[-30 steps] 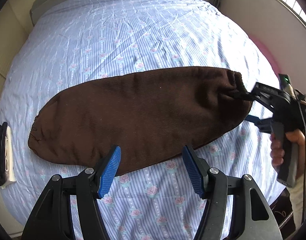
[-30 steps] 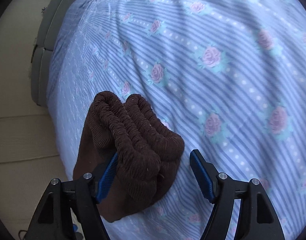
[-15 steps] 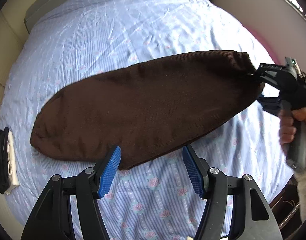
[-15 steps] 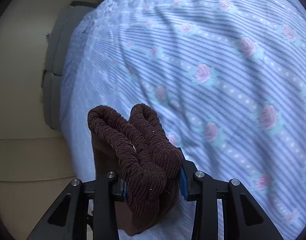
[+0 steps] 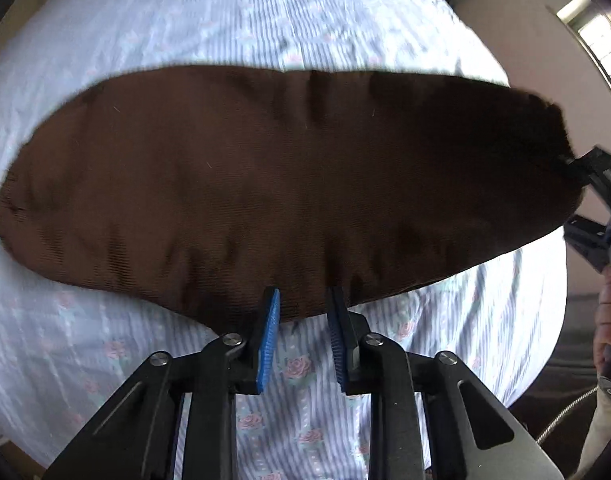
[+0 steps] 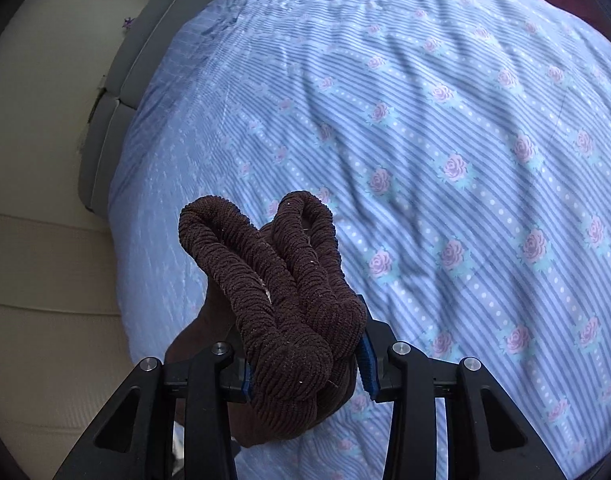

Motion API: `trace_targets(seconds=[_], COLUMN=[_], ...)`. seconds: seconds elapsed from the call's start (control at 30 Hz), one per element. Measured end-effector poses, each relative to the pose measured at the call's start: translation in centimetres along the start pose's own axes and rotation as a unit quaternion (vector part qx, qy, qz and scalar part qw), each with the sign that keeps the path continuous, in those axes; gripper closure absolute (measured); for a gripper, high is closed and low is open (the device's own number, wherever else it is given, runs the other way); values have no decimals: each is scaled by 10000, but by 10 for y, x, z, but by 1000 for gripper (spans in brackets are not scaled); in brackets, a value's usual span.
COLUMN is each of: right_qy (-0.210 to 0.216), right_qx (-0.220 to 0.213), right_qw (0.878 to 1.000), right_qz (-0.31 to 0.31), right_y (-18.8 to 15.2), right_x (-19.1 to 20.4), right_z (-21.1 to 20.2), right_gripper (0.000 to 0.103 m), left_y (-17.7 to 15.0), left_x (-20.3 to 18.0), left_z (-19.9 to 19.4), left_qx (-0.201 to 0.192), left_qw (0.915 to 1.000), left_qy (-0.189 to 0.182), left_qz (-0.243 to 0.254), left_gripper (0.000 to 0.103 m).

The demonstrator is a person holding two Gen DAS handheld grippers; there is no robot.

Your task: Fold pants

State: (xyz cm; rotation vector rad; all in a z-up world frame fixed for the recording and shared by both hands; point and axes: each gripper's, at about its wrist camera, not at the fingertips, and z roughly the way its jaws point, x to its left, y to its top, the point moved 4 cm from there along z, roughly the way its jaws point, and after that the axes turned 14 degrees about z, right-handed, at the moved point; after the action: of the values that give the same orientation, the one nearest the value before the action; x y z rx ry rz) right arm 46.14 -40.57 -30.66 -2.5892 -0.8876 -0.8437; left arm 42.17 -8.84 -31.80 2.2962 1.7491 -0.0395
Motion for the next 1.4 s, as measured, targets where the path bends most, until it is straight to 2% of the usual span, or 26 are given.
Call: trace_targets(seconds=[0.07, 0.13, 0.2, 0.23, 0.33, 0.4, 0.43, 0.5, 0.67, 0.73, 0.87, 1.07, 1.3, 1.4], right_qy=[32, 15, -18, -26, 3, 34, 56, 34, -173, -244, -310, -688, -1369, -1708], right_qx=[29, 69, 11, -24, -103, -163, -223, -318, -481, -523, -414, -96, 354, 462], right_qw=[9999, 9998, 10000, 10000, 9996, 9991, 9982, 9959, 9823, 9756, 9664, 9504, 9238, 9098], right_qz=[101, 159, 70, -25, -254, -385, -552, -840, -1800, -2118, -2517, -3031, -3557, -3753], right_y=[0, -5, -9, -12, -21, -28, -36, -50, -103, -124, -169, -233, -314, -338], right_x=[0, 6, 14, 20, 37, 50, 63, 82, 145, 167, 209, 250, 266, 267], right_z=[0, 1, -3, -7, -18, -24, -29, -34, -34, -28, 1, 71, 148, 173], right_gripper=[63, 62, 62, 62, 62, 62, 62, 62, 62, 62, 62, 62, 62, 58], left_y=[-4, -12, -22, -25, -29, -34, -36, -43, -50, -58, -76, -109, -142, -152], left_x=[-3, -4, -3, -3, -5, 0, 5, 20, 68, 90, 130, 167, 220, 243], left_z=[27, 47, 66, 65, 26, -15, -34, -72, -141, -159, -180, -197, -202, -206], left_qx=[430, 728, 1178, 1180, 564, 53, -161, -556, -1219, -1389, -1569, -1554, -1499, -1495], left_qw=[9990, 9971, 9928, 9929, 9980, 9995, 9995, 9984, 9895, 9861, 9827, 9817, 9798, 9779], left_qy=[-57, 58, 46, 17, -297, -306, -255, -85, 730, 817, 606, 586, 631, 655], left_qz=[108, 223, 192, 151, 57, 89, 84, 12, -245, -397, -776, -933, -1164, -1303], left_gripper=[80, 80, 80, 80, 79, 77, 73, 69, 57, 56, 55, 55, 55, 55])
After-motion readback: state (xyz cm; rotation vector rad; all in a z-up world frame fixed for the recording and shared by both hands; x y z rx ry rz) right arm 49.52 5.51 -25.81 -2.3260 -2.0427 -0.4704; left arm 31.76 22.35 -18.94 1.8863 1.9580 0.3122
